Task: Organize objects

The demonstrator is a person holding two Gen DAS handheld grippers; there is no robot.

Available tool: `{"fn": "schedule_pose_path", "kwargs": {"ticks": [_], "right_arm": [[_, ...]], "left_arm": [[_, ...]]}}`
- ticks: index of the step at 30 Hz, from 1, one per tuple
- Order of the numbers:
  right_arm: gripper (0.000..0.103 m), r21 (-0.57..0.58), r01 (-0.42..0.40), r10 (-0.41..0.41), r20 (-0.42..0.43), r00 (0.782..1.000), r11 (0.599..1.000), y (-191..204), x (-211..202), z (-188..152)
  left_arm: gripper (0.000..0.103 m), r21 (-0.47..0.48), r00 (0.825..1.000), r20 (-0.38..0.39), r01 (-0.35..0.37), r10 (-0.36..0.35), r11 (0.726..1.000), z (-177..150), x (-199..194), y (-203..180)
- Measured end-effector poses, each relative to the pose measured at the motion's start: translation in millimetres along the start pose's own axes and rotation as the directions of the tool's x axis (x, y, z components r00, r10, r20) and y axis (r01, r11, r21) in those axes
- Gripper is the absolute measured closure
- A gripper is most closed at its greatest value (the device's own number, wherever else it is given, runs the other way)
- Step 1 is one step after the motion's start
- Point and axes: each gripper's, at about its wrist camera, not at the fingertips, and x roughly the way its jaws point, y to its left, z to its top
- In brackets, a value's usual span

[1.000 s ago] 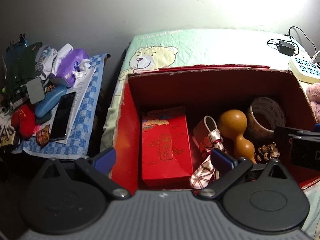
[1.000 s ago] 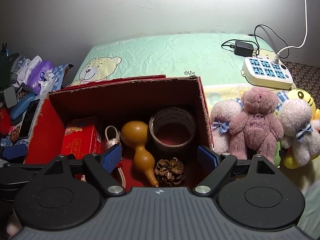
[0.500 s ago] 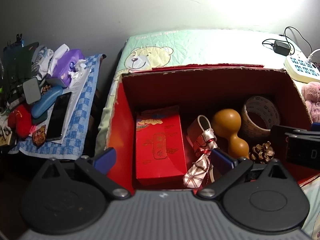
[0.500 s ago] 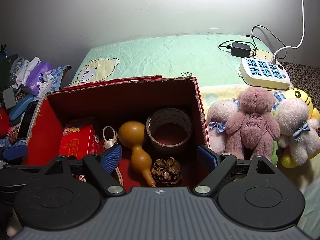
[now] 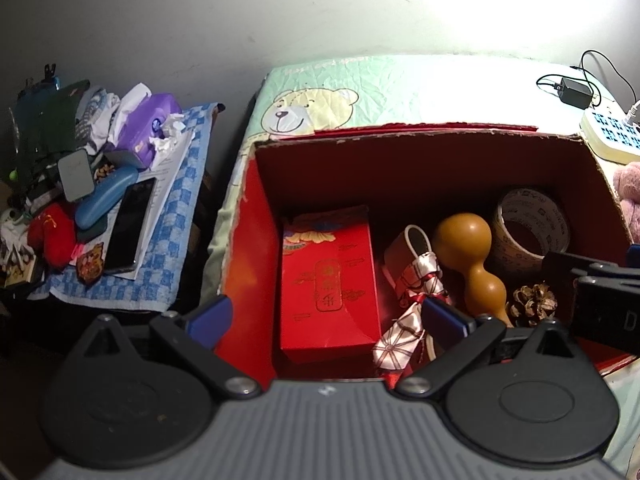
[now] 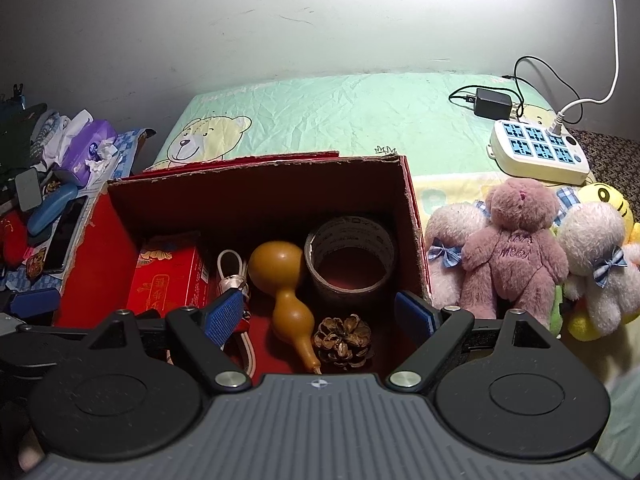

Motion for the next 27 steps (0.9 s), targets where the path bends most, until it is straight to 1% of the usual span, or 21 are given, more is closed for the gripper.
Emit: {"fn": "schedule_pose_path", "kwargs": {"ticks": [8, 15, 19, 27], "right_arm": [[0.018, 0.006, -0.019, 0.019, -0.008, 1.0, 1.0, -0.6, -1.9, -4.5], [0.018, 0.004, -0.015, 0.015, 0.001, 1.0, 1.0, 0.6, -6.3, -4.8], [0.018, 0.008, -0.017, 0.017, -0.001, 1.0, 1.0, 0.9, -9.0, -6.3], [0.018, -0.006, -0.015, 0.015, 0.028, 0.999, 1.0, 4.2, -25.0, -11.3]], "left_arm": [[0.002, 0.002, 1.0, -0.002, -0.009, 0.009, 1.0, -2.0, -0.9, -1.5], [0.002, -0.002, 1.0, -0.005, -0.003, 0.003, 1.0, -3.1, -1.9, 0.3], [0.002, -0.004, 1.0, 0.008, -0.002, 0.002, 1.0, -2.6, -6.4, 1.3], [0.002, -0.008, 1.0, 0.013, -0.013, 0.013, 1.0, -8.7, -15.9, 2.9]]}}
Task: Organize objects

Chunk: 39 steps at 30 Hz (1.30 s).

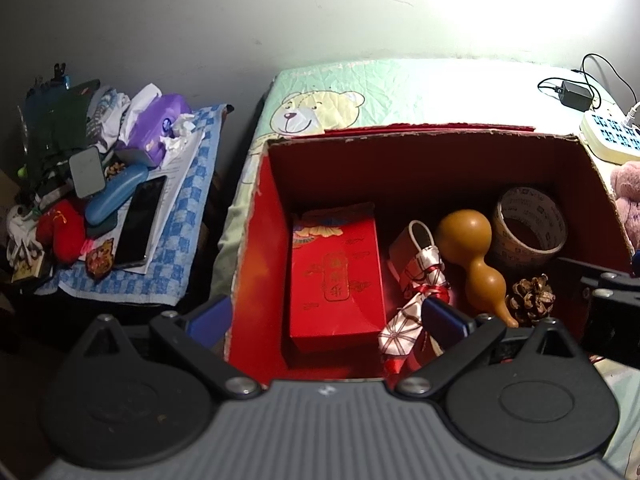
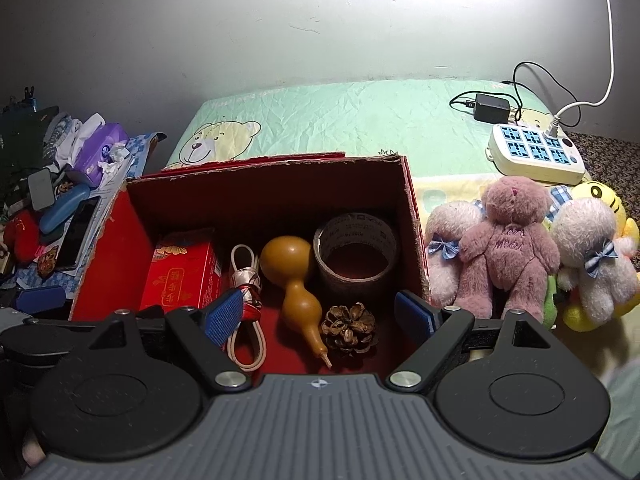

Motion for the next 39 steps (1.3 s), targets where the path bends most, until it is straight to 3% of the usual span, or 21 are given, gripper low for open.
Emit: {"fn": "schedule_pose_path", "kwargs": {"ticks": [14, 39], "right_arm": [[0.018, -0.012, -0.028, 0.028, 0.017, 0.999, 1.0, 5.2, -23.6, -16.3], [0.017, 0.037, -0.024, 0.028, -0.113, 0.993, 0.999, -8.0, -18.6, -58.6]], "left_arm": [[0.002, -0.021, 1.0, 0.005, -0.007, 0.007, 1.0, -22.1, -25.7, 7.6], [0.002, 0.009, 0.99, -0.14, -0.023, 0.024, 1.0, -61.6, -13.4, -9.4]]}}
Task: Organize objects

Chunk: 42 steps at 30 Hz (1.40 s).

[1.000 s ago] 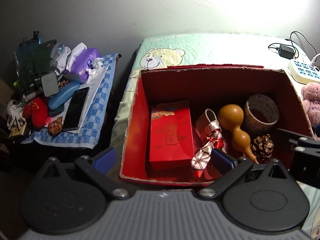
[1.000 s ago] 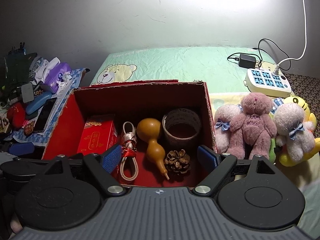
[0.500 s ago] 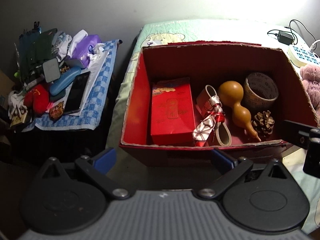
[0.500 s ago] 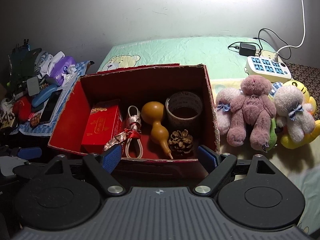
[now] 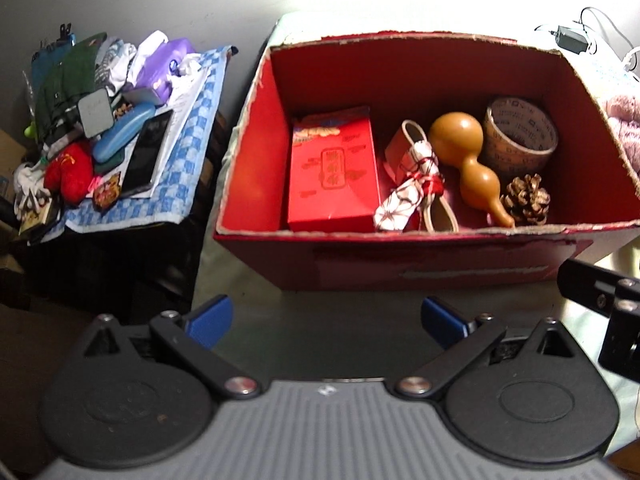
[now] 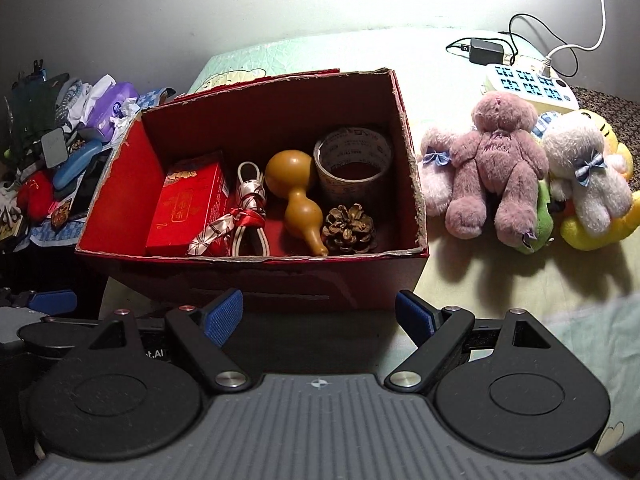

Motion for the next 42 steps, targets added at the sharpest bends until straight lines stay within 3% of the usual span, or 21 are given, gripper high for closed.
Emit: {"fn": "schedule_pose_path", "kwargs": {"ticks": [15, 32, 42], "right_arm": [[0.017, -0.005, -0.009, 0.009, 0.031, 0.999, 1.0, -7.7, -6.1, 8.6], [0.017, -0.009, 0.028, -0.026, 0.139, 0.99, 1.0, -7.7, -13.2, 45.3], [0.017, -0.01, 0.061, -0.059, 0.129, 0.99, 0.998, -0.7, 4.3, 54.8]], "left_arm": [[0.002, 0.003, 1.0, -0.001, -0.007, 0.007, 1.0, 0.7, -5.1, -5.1], [0.002, 0.0, 0.995, 0.097, 0.003, -0.003, 1.0, 36.4, -22.0, -4.7], [0.002, -0.027, 0.991, 0.132, 0.029, -0.025, 0.999, 46.2, -10.0, 7.5]]}}
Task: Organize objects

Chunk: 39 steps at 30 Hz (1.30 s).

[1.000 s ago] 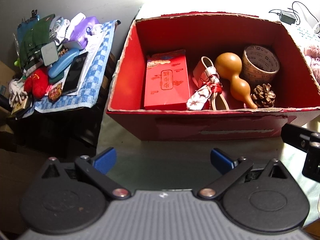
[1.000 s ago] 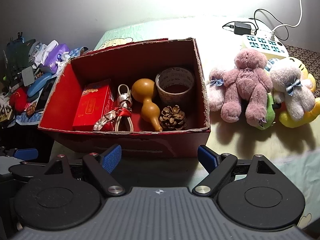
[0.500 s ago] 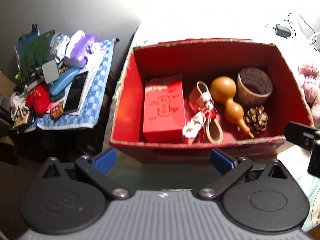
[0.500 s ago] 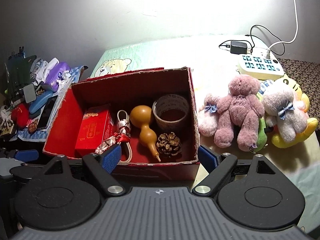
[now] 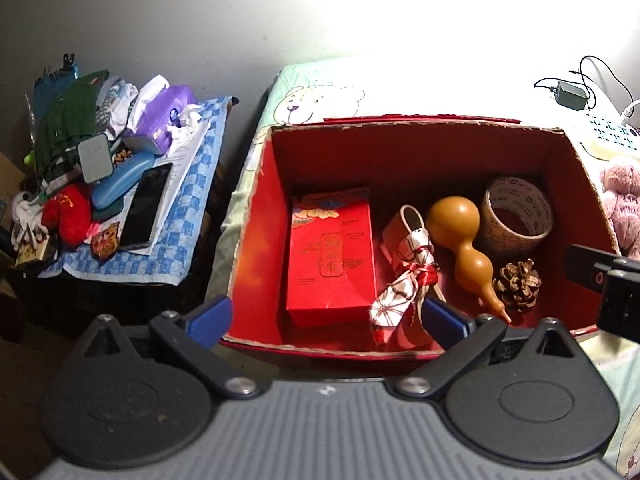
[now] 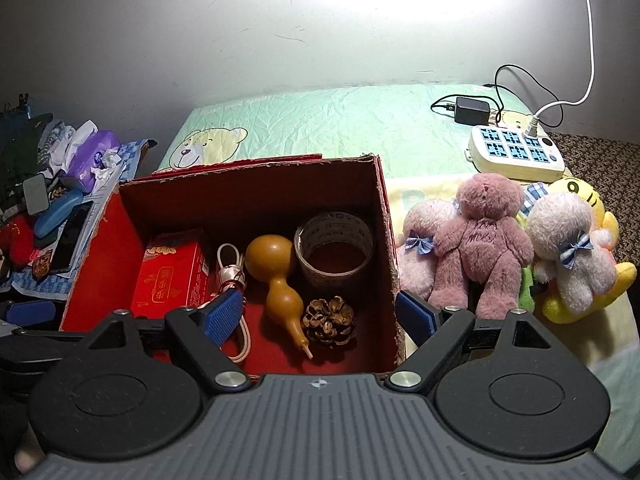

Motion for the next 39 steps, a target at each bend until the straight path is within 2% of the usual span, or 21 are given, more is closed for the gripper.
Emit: {"fn": "schedule_pose_path", "kwargs": {"ticks": [21, 39], "right_arm": [[0.017, -0.021, 0.027, -0.028, -0.008, 1.0, 0.999, 13.7, 22.0, 16.2], [0.017, -0.009, 0.015, -0.015, -0.044, 0.999, 1.0, 12.1, 32.4, 16.0]], "left_arm": [[0.002, -0.004, 0.999, 0.011, 0.045, -0.045, 0.999, 18.4, 20.1, 10.0], [0.002, 0.006, 1.0, -0.008, 0.02, -0.02, 1.0, 19.3, 29.2, 6.9]]}}
